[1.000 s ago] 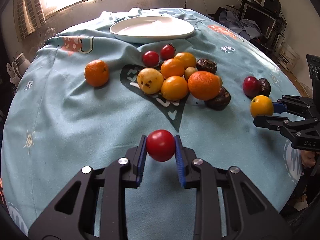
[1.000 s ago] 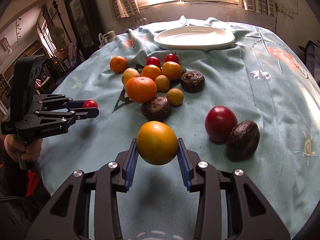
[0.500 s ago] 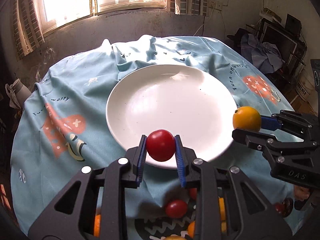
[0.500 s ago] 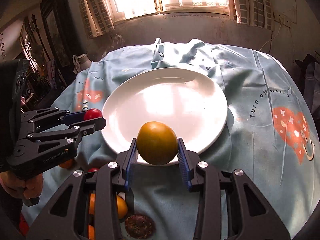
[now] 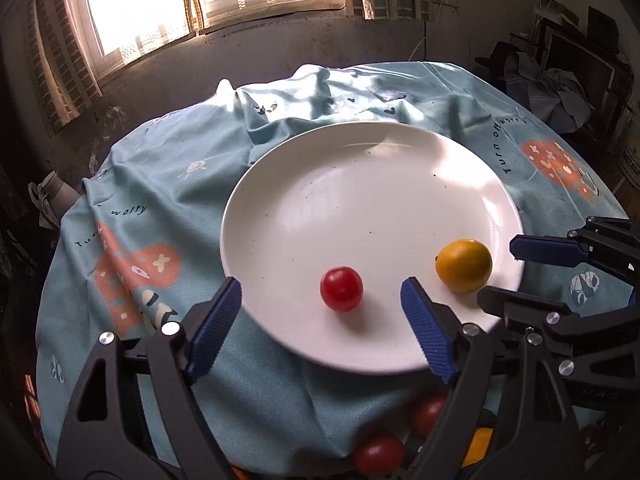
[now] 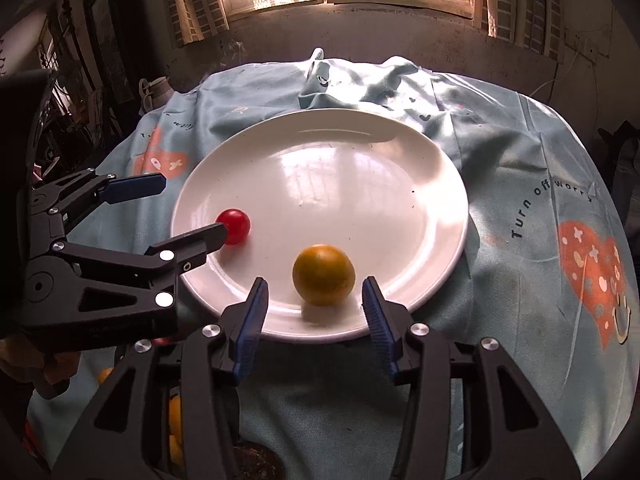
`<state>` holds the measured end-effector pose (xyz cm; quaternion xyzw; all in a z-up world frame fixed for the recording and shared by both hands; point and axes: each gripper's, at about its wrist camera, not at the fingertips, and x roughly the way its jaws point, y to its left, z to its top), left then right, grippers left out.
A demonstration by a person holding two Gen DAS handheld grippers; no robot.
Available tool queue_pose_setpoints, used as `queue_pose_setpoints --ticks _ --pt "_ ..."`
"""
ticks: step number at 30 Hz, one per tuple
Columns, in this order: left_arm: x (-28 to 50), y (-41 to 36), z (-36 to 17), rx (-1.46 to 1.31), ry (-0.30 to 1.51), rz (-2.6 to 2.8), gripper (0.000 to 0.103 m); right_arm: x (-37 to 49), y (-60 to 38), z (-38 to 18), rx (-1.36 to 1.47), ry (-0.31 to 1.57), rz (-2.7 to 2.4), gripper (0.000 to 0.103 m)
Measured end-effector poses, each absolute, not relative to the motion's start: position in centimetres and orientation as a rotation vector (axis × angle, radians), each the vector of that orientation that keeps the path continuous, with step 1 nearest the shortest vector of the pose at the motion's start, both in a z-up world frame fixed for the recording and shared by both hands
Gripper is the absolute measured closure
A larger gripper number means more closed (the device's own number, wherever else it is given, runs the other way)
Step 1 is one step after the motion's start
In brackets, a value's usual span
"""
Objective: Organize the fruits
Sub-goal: 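Carry both fruits over the white plate and open both grippers to release them, then grasp a dark passion fruit with the right gripper while the left gripper grasps a mandarin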
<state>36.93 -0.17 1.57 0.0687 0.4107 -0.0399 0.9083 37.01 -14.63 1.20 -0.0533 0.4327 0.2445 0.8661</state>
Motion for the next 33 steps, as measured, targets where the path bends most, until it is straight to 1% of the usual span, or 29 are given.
queue_pose_setpoints --ticks 2,3,5,8,13,15,19,26,31,33 --pt "34.2 0.5 3.0 0.112 0.800 -0.090 0.008 34.4 -16.1 2.7 -0.094 0.859 0.523 0.049" --pt "32.7 0.9 3.5 0.099 0.777 -0.099 0.007 32.8 -16.9 3.4 -0.091 0.832 0.525 0.048" --pt "29.3 1.7 4.0 0.067 0.755 -0.134 0.006 29.4 -18.6 4.4 -0.099 0.787 0.530 0.046" --pt "24.4 2.7 3.2 0.011 0.752 -0.213 0.004 24.0 -21.6 5.0 -0.111 0.741 0.535 0.045" --pt "19.1 3.0 0.2 -0.048 0.774 -0.294 0.004 17.0 -24.3 3.2 -0.190 0.730 0.552 0.045" --pt "18.0 2.4 -0.5 -0.020 0.788 -0.303 0.004 15.4 -24.2 2.1 -0.253 0.733 0.552 0.045" --pt "17.2 2.2 -1.0 0.034 0.764 -0.291 0.004 14.9 -23.7 0.4 -0.361 0.755 0.520 0.045" --pt "17.7 3.2 -1.3 0.014 0.779 -0.273 0.004 16.3 -22.5 -1.8 -0.474 0.832 0.568 0.045" --pt "17.5 3.7 -0.9 0.022 0.761 -0.251 0.004 16.3 -22.0 -2.5 -0.535 0.847 0.582 0.045" --pt "17.5 4.0 -0.8 0.014 0.759 -0.249 0.004 16.3 -22.0 -2.9 -0.549 0.850 0.573 0.048"
